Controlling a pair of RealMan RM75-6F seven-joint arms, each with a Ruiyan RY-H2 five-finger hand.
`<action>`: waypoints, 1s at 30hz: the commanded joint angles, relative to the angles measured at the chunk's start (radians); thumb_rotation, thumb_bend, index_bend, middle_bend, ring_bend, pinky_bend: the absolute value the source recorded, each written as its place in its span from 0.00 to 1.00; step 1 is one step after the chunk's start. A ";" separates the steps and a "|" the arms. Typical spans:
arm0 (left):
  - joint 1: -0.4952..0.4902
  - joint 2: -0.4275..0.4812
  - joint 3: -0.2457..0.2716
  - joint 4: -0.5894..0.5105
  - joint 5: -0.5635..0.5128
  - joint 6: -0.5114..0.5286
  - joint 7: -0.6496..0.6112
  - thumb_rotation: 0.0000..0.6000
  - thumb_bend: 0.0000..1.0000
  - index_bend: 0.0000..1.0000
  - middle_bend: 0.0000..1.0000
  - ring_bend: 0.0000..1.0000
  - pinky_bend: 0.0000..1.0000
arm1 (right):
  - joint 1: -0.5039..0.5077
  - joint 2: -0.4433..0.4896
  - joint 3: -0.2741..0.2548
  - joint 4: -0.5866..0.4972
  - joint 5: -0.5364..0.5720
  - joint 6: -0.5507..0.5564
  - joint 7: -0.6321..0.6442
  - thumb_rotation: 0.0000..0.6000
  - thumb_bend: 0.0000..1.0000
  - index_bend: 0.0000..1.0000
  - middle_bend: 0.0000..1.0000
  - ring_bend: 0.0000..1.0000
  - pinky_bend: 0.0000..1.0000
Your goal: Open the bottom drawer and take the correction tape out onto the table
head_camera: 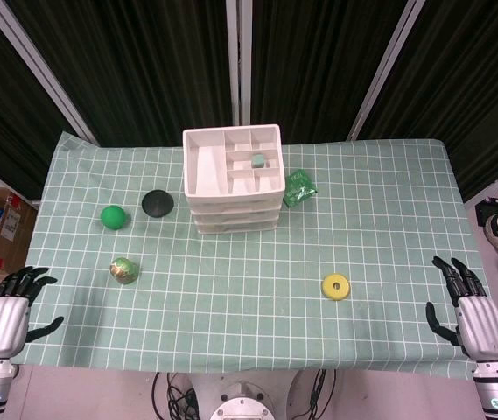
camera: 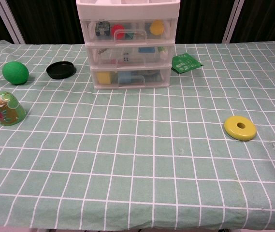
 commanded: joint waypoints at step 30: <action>0.038 0.015 0.019 0.011 -0.014 0.033 -0.060 1.00 0.00 0.33 0.22 0.15 0.19 | 0.487 -0.303 0.308 -0.109 0.477 -0.759 0.086 1.00 0.65 0.00 0.79 0.86 0.94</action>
